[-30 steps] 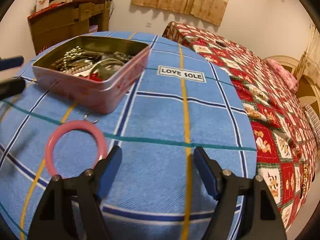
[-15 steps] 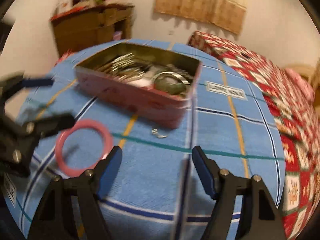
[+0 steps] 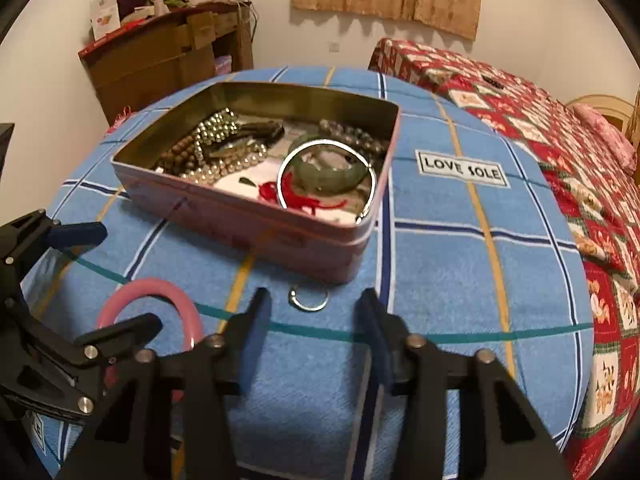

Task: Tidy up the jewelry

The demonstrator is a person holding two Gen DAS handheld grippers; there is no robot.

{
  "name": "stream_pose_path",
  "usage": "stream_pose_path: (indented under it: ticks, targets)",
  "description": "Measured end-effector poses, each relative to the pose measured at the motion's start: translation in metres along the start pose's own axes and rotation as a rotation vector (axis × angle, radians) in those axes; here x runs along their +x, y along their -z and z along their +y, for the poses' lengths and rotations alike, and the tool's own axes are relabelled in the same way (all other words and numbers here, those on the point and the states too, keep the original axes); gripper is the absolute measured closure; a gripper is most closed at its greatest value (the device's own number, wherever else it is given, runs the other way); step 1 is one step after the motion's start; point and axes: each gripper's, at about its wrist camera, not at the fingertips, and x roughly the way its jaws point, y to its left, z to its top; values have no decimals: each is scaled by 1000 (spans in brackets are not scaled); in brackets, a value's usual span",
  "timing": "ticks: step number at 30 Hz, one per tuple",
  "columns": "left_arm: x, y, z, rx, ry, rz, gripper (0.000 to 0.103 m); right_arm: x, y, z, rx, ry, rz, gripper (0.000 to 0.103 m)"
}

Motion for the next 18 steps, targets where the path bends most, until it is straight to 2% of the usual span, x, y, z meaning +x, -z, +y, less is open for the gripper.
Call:
stream_pose_path:
  ticks: [1,2,6,8,14,18]
  targets:
    - [-3,1,-2,15,9,-10,14,-1,0,0,-5,-6,-1,79]
    - [-8,3,-5,28,16,-36,31,-1,1,0,-7,-12,-2,81]
    - [-16,7,-10,45,77,-65,60,-3,4,0,-24,-28,-2,82]
    - [-19,7,-9,41,114,-64,90,-5,5,0,-23,-39,-4,82]
    - [-29,8,-9,22,176,-86,93,-24,10,-2,-23,-42,-39,82]
    - [-52,-1,-6,24,168,-145,93,-41,11,-5,-17,-41,-72,82]
